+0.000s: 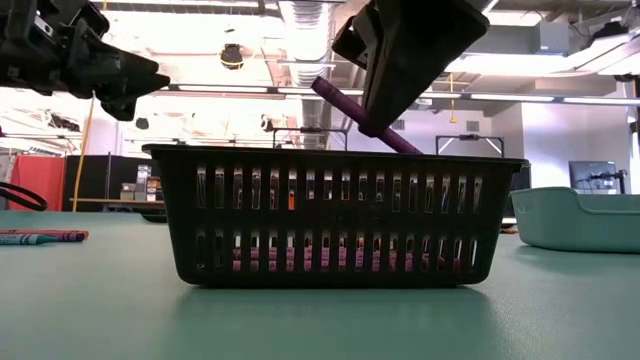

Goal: Sort crayons
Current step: Put the purple crayon into the black bin, then put the blue crayon into the blue bin

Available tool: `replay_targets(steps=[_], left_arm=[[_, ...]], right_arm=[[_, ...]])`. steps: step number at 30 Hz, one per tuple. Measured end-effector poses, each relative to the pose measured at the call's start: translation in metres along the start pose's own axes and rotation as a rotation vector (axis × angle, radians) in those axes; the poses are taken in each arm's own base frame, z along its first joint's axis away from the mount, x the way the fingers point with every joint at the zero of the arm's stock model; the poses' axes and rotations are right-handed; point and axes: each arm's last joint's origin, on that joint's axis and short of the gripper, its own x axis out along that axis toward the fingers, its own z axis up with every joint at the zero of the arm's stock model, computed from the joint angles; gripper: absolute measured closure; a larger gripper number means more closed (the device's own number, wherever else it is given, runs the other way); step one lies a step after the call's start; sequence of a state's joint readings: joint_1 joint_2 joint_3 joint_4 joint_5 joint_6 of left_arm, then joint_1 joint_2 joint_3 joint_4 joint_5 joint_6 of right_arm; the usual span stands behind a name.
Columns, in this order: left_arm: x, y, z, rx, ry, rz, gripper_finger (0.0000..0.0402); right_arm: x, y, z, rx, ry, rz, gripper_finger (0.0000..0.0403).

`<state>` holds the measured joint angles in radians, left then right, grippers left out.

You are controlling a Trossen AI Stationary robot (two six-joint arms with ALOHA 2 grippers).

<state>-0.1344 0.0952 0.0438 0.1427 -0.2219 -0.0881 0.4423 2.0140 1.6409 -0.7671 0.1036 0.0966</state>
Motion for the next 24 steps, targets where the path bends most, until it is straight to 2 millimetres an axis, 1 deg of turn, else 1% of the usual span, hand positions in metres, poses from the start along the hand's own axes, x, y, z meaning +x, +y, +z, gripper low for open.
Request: replay_targets(steps=[4,6,9,12,17,19,21,24], left_arm=[[0.000,0.000,-0.004,-0.031,0.041,0.005,0.0269],[0.000,0.001,-0.006,-0.085,0.062,0.007,0.0269],[0.000,0.000,-0.009,-0.127,0.098,-0.016,0.0269],[0.000,-0.001,-0.010,-0.142,0.116,-0.065,0.0269],[0.000,-0.002,-0.010,-0.177,0.120,-0.086,0.0269],[-0.001,-0.002,-0.010,-0.198,0.124,-0.092,0.0269],[-0.002,-0.003,-0.008,-0.209,0.164,-0.117,0.0269],[-0.004,-0.006,0.004,-0.232,0.253,-0.135,0.0269]], right_arm=[[0.000,0.000,0.002,0.003,-0.017,0.001,0.0396],[0.000,-0.002,0.004,0.009,-0.035,0.001,0.0395],[0.001,-0.005,0.006,0.017,-0.058,0.000,0.0385],[0.002,-0.008,0.006,0.024,-0.056,-0.004,0.0360],[0.002,-0.008,0.006,0.024,-0.049,-0.004,0.0301],[-0.001,-0.008,0.004,0.022,-0.038,-0.003,0.0281],[-0.009,-0.009,0.003,0.031,-0.030,0.002,0.0266],[-0.025,-0.009,0.000,0.058,-0.021,0.003,0.0254]])
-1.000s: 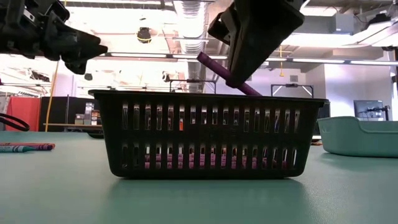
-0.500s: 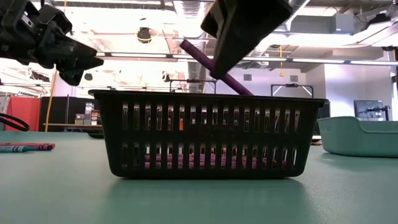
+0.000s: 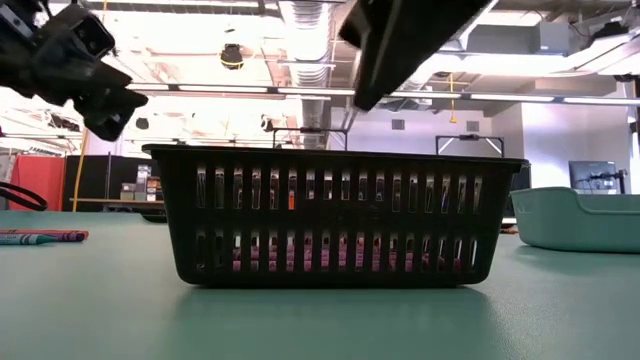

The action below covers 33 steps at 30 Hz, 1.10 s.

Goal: Sort crayons
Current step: Put the blue crayon into the blue bin

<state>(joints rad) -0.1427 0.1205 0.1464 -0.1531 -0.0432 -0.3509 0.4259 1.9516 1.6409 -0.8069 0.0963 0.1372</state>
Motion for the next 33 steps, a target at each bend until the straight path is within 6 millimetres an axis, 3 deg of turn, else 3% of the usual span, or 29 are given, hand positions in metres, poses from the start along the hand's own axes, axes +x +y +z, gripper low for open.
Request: replay_targets(steps=[5,10,18,23,28,33], left_arm=[[0.001,-0.016,0.017,-0.047,0.134,-0.054,0.0269],[0.022,-0.036,0.013,-0.084,0.340,-0.075,0.0269],[0.048,-0.083,-0.013,-0.151,0.775,-0.046,0.0269],[0.062,-0.125,-0.014,-0.135,0.926,-0.022,0.0269],[0.070,-0.145,-0.020,-0.029,1.078,0.174,0.0269],[0.088,-0.165,-0.036,-0.058,1.133,0.088,0.0269]], right_arm=[[-0.028,0.004,-0.001,0.001,-0.040,-0.022,0.0259],[-0.047,0.014,-0.002,-0.020,-0.103,-0.074,0.0270],[-0.044,0.034,-0.006,-0.008,-0.115,-0.101,0.0274],[-0.036,0.045,-0.013,-0.023,-0.123,-0.101,0.0274],[-0.036,0.052,-0.015,-0.021,-0.148,-0.116,0.0275],[-0.036,0.053,-0.015,-0.026,-0.150,-0.117,0.0275]])
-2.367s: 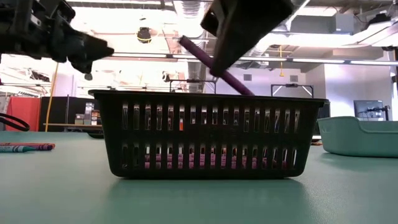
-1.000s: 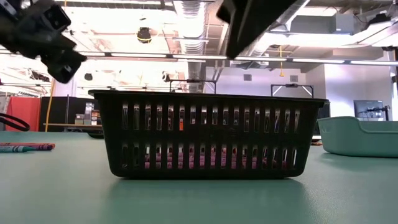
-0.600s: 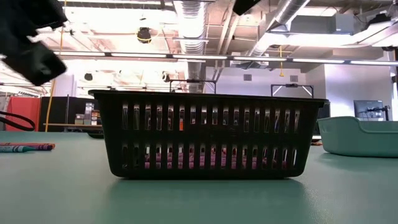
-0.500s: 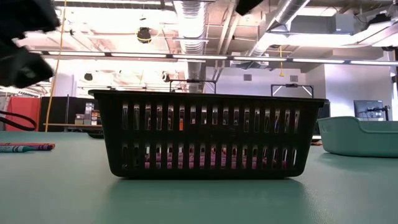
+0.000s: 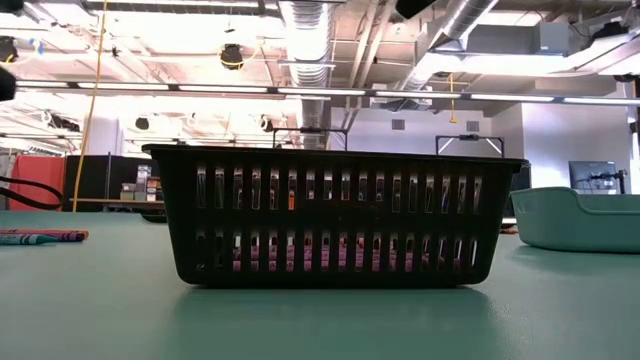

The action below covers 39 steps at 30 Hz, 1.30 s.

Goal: Sort crayons
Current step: Put the blue crayon into the blue bin

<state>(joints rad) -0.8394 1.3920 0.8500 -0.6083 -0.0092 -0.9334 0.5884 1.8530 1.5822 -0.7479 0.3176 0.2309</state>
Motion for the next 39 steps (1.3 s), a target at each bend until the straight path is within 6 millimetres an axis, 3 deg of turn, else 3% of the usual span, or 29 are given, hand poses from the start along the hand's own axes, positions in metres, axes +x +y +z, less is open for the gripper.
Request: replay_targets(steps=[3,15,27,39], left_arm=[[0.012,-0.006,0.003,-0.029,0.041,-0.033,0.0269],[0.048,0.003,0.006,-0.082,0.156,0.072,0.0269],[0.052,0.007,0.010,-0.045,0.125,0.104,0.0275],[0.052,0.015,0.020,-0.020,0.071,0.149,0.0338]], right_arm=[[0.000,0.000,0.000,0.001,0.000,0.000,0.0275],[0.000,-0.001,0.000,0.006,0.000,0.000,0.0275],[0.000,-0.001,0.000,0.007,0.000,0.000,0.0275],[0.000,0.000,0.000,0.008,-0.001,0.001,0.0275]])
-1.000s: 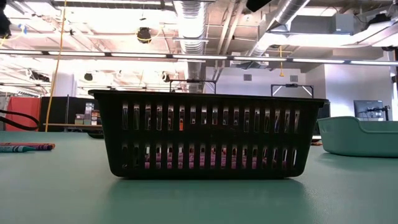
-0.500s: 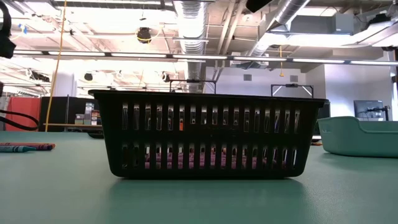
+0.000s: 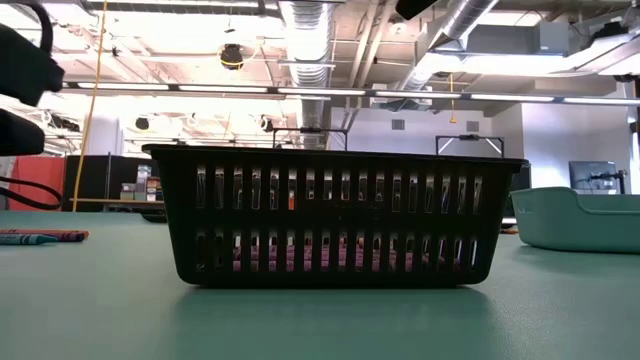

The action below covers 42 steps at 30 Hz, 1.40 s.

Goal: Sort crayons
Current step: Put the blue crayon into the blue bin

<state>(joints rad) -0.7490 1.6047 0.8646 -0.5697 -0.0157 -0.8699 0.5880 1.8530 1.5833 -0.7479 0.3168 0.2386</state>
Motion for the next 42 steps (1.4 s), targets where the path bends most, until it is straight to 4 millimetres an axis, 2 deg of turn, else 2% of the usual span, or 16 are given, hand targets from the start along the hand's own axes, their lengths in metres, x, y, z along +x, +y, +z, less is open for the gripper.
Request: replay_targets(steps=[6,13,24,29,34,42], left_arm=[[0.004,0.005,0.000,-0.004,0.001,0.001,0.0357],[0.009,0.009,-0.004,-0.023,-0.006,-0.016,0.0360],[0.010,0.009,-0.003,0.046,-0.033,0.004,0.0395],[0.010,0.007,-0.001,0.092,-0.067,-0.010,0.0394],[0.002,-0.003,0.009,0.172,-0.133,-0.017,0.0392],[-0.035,-0.010,0.023,0.305,-0.348,0.019,0.0392]], right_arm=[[0.000,0.000,0.000,-0.001,0.000,0.001,0.0275],[0.000,0.000,0.000,-0.001,0.000,0.001,0.0275],[0.000,0.000,0.000,-0.001,0.000,0.001,0.0275],[0.000,0.000,0.000,-0.001,0.001,0.002,0.0275],[0.000,0.000,0.000,-0.001,0.000,0.002,0.0275],[0.000,0.000,0.003,0.004,-0.031,0.008,0.0275]])
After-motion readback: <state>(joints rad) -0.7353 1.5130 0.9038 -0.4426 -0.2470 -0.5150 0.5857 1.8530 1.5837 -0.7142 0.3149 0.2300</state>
